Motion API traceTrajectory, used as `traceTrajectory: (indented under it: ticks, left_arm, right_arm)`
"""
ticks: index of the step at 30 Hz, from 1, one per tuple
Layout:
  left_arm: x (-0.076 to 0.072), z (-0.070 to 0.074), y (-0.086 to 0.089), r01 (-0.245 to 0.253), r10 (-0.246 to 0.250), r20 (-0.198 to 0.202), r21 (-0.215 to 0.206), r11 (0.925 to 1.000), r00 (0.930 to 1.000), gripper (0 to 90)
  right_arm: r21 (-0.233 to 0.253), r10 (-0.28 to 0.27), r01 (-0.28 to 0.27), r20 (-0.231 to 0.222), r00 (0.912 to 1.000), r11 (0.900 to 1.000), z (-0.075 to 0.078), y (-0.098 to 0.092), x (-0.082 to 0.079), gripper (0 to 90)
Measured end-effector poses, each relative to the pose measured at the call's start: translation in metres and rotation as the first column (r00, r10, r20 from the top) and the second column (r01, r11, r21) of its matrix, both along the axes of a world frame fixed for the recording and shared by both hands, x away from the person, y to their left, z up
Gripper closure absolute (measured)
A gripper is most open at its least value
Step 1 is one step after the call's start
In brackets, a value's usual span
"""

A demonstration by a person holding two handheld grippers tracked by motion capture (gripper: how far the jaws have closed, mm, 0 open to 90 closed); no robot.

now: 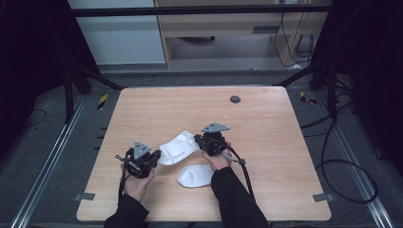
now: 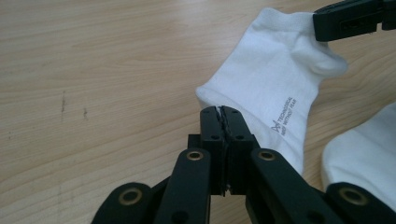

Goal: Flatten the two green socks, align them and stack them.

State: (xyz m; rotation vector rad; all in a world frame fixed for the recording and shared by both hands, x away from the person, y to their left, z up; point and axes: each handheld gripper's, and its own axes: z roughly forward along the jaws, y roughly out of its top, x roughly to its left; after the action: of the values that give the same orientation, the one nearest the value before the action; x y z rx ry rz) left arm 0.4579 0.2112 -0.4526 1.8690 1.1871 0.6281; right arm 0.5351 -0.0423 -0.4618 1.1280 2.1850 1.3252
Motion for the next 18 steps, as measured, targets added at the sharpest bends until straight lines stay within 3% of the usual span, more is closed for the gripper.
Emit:
traceTrajectory:
  ticks: [8,18]
  left_arm:
    - [-0.009,0.012,-0.01,0.035,-0.035,0.036,-0.008,0.9994,0.9988,88.3]
    - [-0.015,0.012,-0.033,0.106,-0.106,0.017,0.006,0.9943,0.9942,88.3]
  right_arm:
    - [-0.005,0.003,-0.002,0.03,0.9996,1.0,0.015,-0.018,-0.016,86.6]
    - [-0.019,-0.01,0.01,0.037,0.9993,1.0,0.031,-0.055,-0.044,86.6]
